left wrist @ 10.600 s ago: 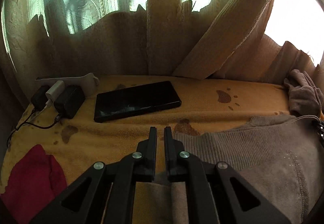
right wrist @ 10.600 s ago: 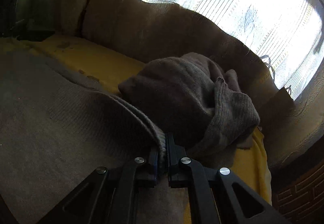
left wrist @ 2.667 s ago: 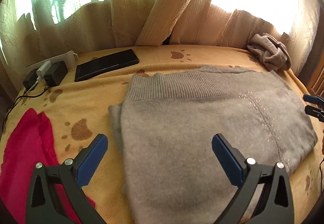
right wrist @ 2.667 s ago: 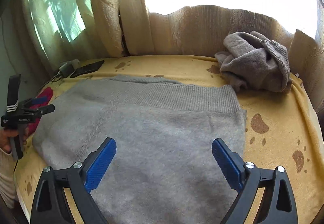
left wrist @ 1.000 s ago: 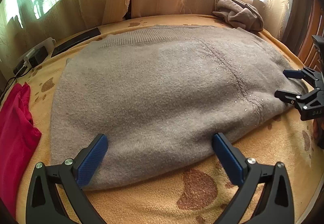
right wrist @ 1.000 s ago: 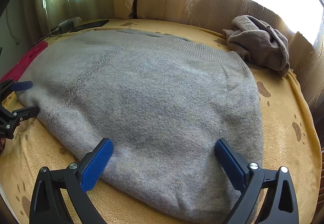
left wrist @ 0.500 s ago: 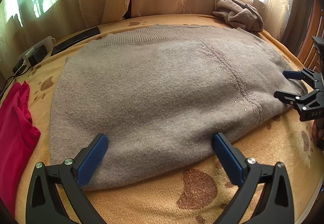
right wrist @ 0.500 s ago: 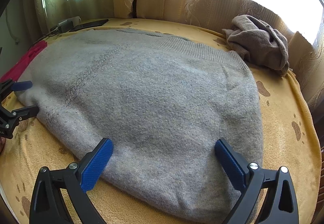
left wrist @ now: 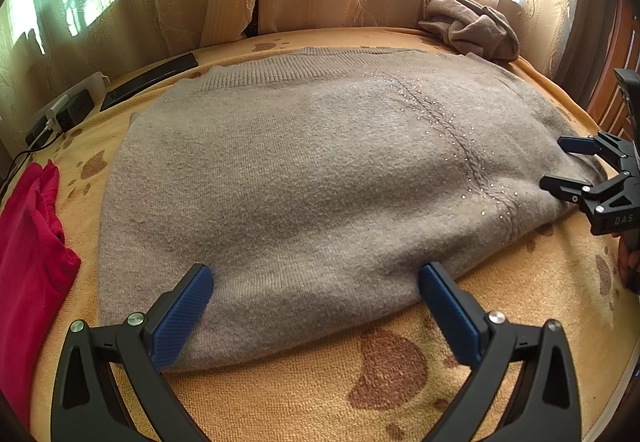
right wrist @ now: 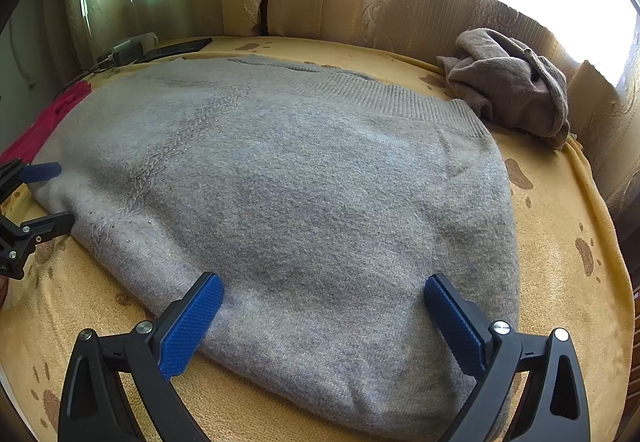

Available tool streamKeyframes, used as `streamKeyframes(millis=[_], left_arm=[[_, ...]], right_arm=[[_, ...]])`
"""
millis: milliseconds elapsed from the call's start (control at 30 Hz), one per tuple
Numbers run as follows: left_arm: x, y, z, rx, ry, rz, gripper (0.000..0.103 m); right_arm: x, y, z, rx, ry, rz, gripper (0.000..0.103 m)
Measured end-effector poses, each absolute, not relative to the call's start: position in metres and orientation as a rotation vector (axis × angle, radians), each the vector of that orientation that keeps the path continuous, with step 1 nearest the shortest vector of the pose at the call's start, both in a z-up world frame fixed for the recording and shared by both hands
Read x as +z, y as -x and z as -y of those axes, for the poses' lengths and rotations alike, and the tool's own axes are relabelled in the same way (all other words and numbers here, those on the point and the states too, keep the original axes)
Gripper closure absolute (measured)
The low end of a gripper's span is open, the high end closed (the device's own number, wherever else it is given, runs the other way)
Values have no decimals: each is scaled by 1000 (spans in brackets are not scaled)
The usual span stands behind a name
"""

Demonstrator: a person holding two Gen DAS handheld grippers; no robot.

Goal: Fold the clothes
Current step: 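Smooth the folded sweater flat with both open grippers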

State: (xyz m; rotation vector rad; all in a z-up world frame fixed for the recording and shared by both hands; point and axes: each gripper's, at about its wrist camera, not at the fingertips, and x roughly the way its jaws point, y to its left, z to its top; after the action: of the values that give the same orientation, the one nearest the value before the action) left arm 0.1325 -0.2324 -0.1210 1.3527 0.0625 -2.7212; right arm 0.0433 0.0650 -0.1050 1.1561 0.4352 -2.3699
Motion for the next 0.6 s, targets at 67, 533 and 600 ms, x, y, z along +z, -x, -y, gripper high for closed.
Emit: streamKeyframes(millis=[67, 533, 600], left_arm=[[-120, -133, 233, -2726, -1348, -76, 0], [-114, -103, 227, -2656, -1395, -181, 0], [-119, -107, 216, -2660, -1348, -62, 0]], right_arm=[[-102, -43, -67, -2387, -1163, -397, 1], [-62, -47, -76, -2504, -1116, -75, 1], [-66, -49, -74, -2498, -1130, -92, 0]])
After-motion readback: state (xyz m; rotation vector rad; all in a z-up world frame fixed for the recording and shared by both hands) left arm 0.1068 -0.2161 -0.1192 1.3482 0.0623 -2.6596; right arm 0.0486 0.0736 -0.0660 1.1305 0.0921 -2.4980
